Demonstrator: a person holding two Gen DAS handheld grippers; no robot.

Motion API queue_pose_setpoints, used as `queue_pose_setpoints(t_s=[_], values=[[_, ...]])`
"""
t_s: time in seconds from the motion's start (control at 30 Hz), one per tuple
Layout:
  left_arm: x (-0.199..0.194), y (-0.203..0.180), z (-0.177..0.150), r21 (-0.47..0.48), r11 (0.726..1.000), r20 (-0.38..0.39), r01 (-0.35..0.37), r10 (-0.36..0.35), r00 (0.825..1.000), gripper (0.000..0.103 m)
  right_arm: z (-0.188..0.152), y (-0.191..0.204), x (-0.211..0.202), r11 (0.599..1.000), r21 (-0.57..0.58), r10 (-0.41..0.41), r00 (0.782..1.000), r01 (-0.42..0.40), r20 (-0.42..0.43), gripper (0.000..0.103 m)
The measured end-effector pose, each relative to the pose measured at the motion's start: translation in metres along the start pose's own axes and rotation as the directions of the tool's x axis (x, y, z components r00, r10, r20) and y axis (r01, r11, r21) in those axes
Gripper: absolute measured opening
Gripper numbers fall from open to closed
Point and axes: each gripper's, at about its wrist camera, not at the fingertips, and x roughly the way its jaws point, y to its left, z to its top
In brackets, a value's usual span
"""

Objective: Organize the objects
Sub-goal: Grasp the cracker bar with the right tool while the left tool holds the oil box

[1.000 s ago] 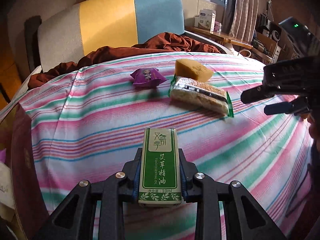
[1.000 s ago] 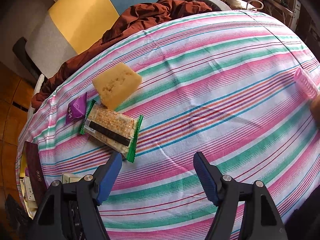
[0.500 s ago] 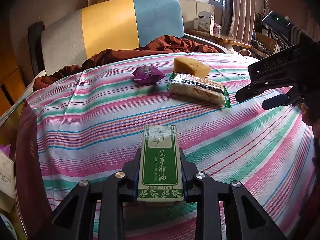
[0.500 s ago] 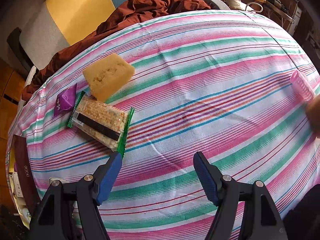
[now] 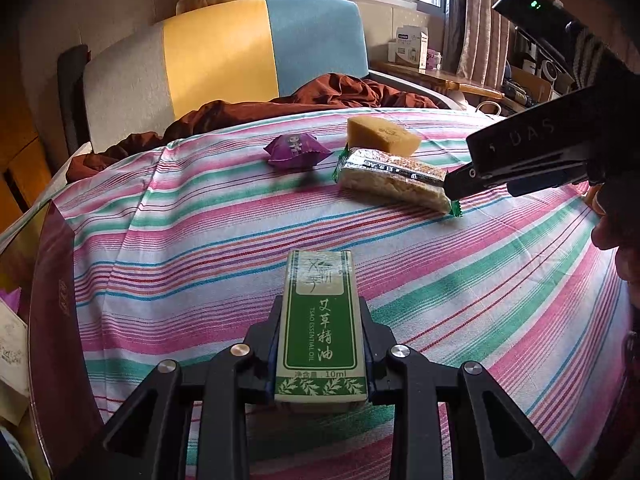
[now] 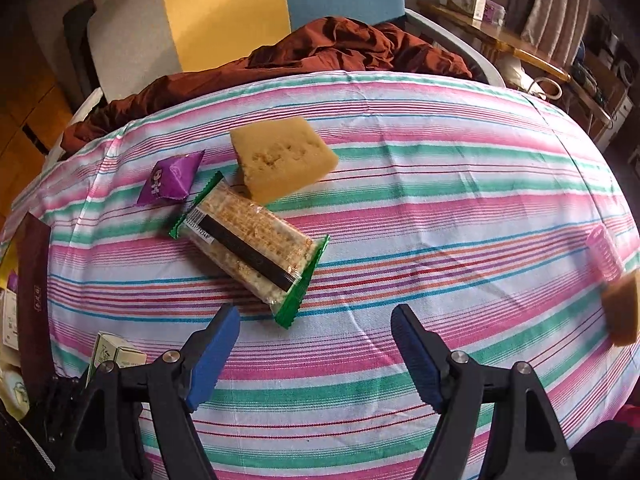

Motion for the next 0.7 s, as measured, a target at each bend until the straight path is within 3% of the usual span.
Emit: queue_pose_setpoints(t_s=[0.23, 0.4, 0.47, 0.53, 0.57, 0.6, 0.7], values=[[0.000, 0.004, 0.000, -0.014, 1.000, 0.002, 0.015, -0.015, 1.000, 0.031, 0.030, 0.027, 0.020, 0.987, -0.157, -0.031, 0.999, 0.035, 0.028, 0.083], [0.001, 0.006, 0.001, -0.027, 0.999, 0.003, 0.030, -0.030, 1.000, 0.031, 0.050, 0.043, 0.050, 0.963, -0.270, -0.029, 0.997, 0.009, -0.072, 0.086], [0.002, 0.007, 0.001, -0.030, 0.999, 0.004, 0.033, -0.033, 0.999, 0.031, 0.056, 0.048, 0.058, 0.954, -0.298, -0.063, 0.996, 0.040, -0.069, 0.088], [0.002, 0.007, 0.000, -0.031, 0.999, 0.005, 0.035, -0.035, 0.999, 0.031, 0.062, 0.047, 0.061, 0.961, -0.274, -0.046, 0.997, 0.026, -0.067, 0.088], [0.002, 0.007, 0.000, -0.032, 0.999, 0.005, 0.036, -0.036, 0.999, 0.031, 0.063, 0.046, 0.063, 0.967, -0.253, -0.019, 0.996, -0.002, -0.084, 0.082], [0.003, 0.008, 0.000, -0.035, 0.999, 0.006, 0.039, -0.039, 0.999, 0.031, 0.062, 0.045, 0.062, 0.971, -0.235, 0.023, 0.995, -0.045, -0.095, 0.065], [0.003, 0.010, 0.000, -0.042, 0.998, 0.006, 0.048, -0.047, 0.999, 0.031, 0.049, 0.048, 0.054, 0.965, -0.256, 0.034, 0.994, -0.060, -0.102, 0.047]])
